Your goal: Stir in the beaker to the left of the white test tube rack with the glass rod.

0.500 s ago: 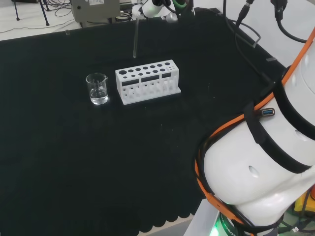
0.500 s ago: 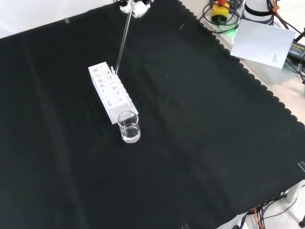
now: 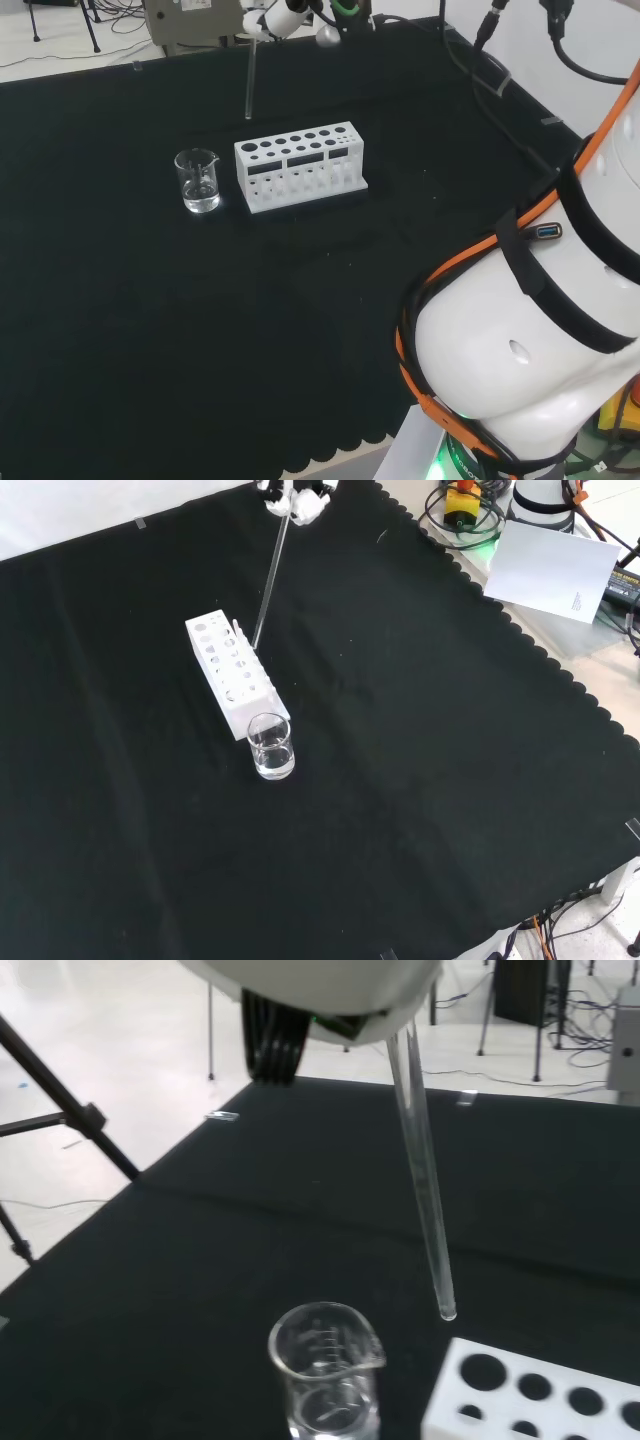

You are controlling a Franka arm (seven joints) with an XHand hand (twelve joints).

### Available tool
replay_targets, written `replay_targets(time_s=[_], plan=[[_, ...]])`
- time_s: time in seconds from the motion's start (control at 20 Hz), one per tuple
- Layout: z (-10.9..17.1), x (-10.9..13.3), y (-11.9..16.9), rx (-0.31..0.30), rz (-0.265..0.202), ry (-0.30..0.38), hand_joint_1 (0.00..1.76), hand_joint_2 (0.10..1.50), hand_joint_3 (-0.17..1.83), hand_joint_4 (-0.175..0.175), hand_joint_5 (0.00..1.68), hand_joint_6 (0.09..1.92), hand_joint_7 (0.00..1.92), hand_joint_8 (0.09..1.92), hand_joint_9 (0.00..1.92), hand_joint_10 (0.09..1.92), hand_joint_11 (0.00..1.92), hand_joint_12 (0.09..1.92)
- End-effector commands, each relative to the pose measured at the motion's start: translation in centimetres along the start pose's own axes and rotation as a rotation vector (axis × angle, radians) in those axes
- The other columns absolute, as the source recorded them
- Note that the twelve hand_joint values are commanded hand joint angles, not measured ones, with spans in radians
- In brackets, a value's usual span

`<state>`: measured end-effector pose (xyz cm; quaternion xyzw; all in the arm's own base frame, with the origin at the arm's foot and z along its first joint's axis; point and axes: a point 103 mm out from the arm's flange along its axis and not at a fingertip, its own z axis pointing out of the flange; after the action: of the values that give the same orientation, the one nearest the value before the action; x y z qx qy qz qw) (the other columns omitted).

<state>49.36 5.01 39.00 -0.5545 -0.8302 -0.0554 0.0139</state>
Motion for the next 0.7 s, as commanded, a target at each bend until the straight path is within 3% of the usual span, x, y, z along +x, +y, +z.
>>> replay_targets(time_s=[0.05, 0.4, 0.7], plan=[[0.4, 3.2, 1.6, 0.009, -0.082, 0.029, 1.18, 0.65, 0.89, -0.175, 1.06, 1.14, 1.39, 1.40, 1.85, 1.14, 1.87, 1.07], [2.1, 6.3, 2.6, 0.027, -0.168, 0.079, 1.18, 0.65, 0.89, -0.175, 1.06, 1.14, 1.39, 1.40, 1.85, 1.14, 1.87, 1.07], [2.9, 6.9, 3.1, 0.044, -0.222, 0.087, 1.18, 0.65, 0.89, -0.175, 1.06, 1.14, 1.39, 1.40, 1.85, 1.14, 1.87, 1.07]])
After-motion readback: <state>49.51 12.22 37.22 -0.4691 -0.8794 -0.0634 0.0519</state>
